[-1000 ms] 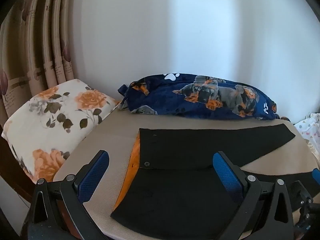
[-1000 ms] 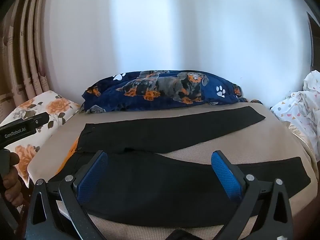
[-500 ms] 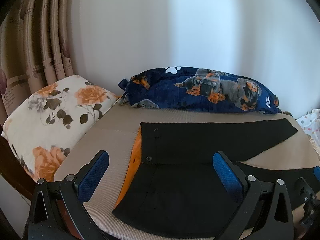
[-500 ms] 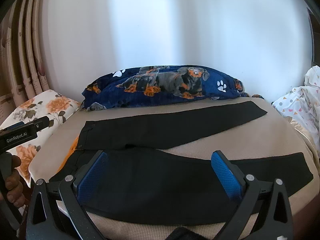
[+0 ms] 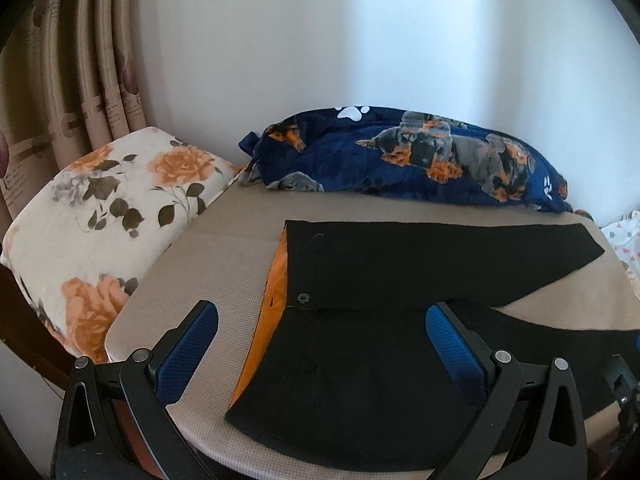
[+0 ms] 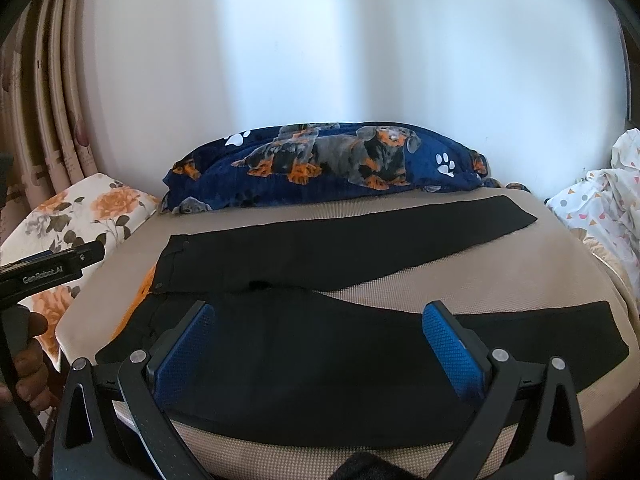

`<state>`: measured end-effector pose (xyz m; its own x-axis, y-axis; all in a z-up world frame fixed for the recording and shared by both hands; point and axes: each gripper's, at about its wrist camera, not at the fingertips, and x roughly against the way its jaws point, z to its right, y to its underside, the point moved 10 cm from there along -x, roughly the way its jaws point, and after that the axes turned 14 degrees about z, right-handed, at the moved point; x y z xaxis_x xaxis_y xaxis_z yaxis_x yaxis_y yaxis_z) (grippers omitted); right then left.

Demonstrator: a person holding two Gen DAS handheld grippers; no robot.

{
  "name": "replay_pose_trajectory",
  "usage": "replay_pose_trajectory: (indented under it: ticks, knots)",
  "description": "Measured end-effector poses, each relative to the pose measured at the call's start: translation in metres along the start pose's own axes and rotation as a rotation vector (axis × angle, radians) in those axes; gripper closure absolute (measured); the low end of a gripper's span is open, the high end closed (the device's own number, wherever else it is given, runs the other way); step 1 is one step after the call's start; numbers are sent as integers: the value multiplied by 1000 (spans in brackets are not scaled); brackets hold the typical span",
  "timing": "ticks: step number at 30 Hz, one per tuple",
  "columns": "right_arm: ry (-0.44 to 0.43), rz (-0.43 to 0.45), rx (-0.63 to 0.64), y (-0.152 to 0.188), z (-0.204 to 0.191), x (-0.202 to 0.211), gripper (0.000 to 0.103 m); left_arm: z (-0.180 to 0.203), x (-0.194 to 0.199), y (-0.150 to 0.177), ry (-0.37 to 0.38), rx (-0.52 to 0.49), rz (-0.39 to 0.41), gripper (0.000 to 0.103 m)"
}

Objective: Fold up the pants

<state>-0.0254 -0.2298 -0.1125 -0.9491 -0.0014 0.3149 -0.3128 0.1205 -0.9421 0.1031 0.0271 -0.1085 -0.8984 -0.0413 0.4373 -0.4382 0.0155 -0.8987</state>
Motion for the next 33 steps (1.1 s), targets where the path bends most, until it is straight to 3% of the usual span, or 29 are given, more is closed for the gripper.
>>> replay_pose_trajectory:
  ticks: [8, 13, 15, 19, 26, 30, 33]
  knots:
    - [8, -38, -2, 14, 1, -7, 0, 0, -18, 5, 13, -42, -13, 0]
    - [8, -65, 3, 13, 0, -13, 0, 0, -33, 6, 86, -54, -16, 0]
    - [7, -74, 5, 14, -1, -15, 0, -1, -40, 7, 163, -57, -21, 0]
    - [10, -95, 6, 15, -1, -21, 0, -23, -67, 11, 156, -61, -54, 0]
    - [18, -161, 6, 28, 0, -42, 0, -52, -145, 29, 224, -59, -191, 2]
    - [33, -192, 14, 37, 3, -55, 0, -57, -189, 32, 316, 5, -248, 19]
    - [43, -218, 16, 44, 5, -64, 0, -64, -220, 30, 357, 64, -266, 21]
